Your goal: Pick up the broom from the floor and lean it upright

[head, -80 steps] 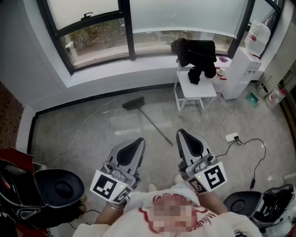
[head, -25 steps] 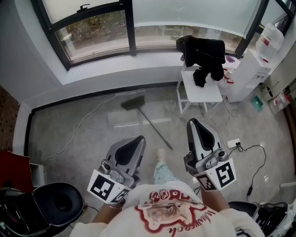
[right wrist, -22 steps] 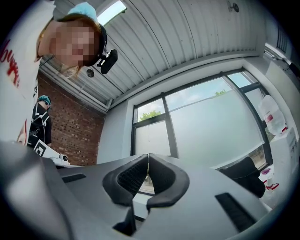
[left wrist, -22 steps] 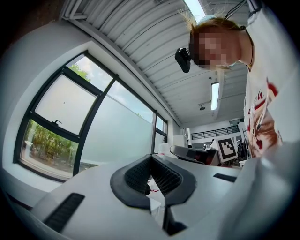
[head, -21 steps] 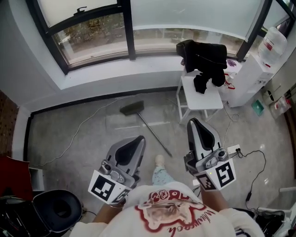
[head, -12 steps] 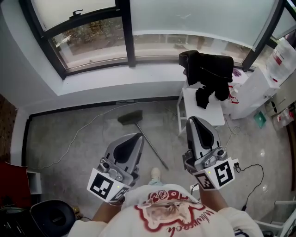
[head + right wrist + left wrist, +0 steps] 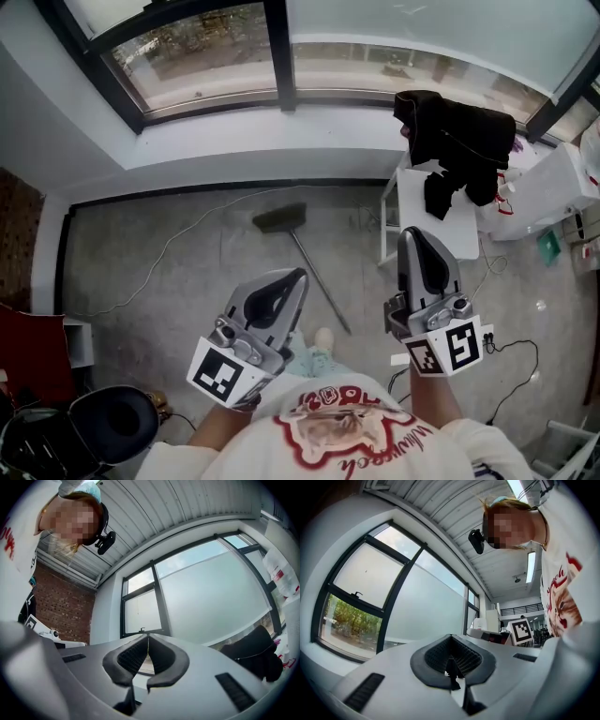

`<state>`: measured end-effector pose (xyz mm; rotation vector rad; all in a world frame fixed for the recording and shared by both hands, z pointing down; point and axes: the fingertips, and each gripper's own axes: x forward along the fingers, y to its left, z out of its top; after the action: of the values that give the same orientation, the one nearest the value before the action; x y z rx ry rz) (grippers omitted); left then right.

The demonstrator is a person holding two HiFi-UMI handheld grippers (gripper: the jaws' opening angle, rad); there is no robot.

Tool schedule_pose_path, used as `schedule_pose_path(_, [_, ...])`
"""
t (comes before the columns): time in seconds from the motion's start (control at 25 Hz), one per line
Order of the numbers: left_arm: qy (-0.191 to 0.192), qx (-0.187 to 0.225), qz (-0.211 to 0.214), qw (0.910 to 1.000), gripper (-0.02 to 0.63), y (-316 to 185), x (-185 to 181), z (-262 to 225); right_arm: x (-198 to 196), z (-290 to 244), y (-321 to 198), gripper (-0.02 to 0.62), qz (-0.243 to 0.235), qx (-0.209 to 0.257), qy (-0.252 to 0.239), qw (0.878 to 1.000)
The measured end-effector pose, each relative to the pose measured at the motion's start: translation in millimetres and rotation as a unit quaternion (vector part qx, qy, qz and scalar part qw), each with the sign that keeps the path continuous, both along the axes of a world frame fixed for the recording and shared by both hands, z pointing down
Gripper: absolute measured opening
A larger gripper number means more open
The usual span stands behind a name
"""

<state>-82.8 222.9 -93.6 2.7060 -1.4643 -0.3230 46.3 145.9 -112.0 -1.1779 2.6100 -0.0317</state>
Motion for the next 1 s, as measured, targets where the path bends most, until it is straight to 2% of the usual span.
schedule_pose_path(0.16, [0.007,-0.004,0.010,0.9999,0.017,-25,-23,6,-14,12,-32,0.025,0.010,-0.026,-0.025,0.999])
schedule_pose_path(0.28, [-0.002,0.002,0.031,0.9995,0.017,-45,-33,15,-22,20,-49,0.025,0.029,-0.026,-0.011,0.999])
schedule_pose_path(0.52, [0.009,0.027,0.074,0.9969,0.017,-109,-54,9,-24,25,-86,0.025,0.079,-0.010,0.004,0.997])
schedule_pose_path(0.72, [-0.007,0.034,0.132,0.9907,0.017,-151,-36,40,-6,74,-114,0.025,0.122,-0.048,-0.011,0.991])
schedule_pose_path(0.88, [-0.007,0.012,0.154,0.9880,0.017,-181,-10,78,11,122,-126,0.025,0.143,-0.063,0.023,0.987])
schedule_pose_path(1.0, [-0.009,-0.016,0.169,0.9854,0.017,-200,12,113,23,161,-133,0.025,0.135,-0.077,0.053,0.986])
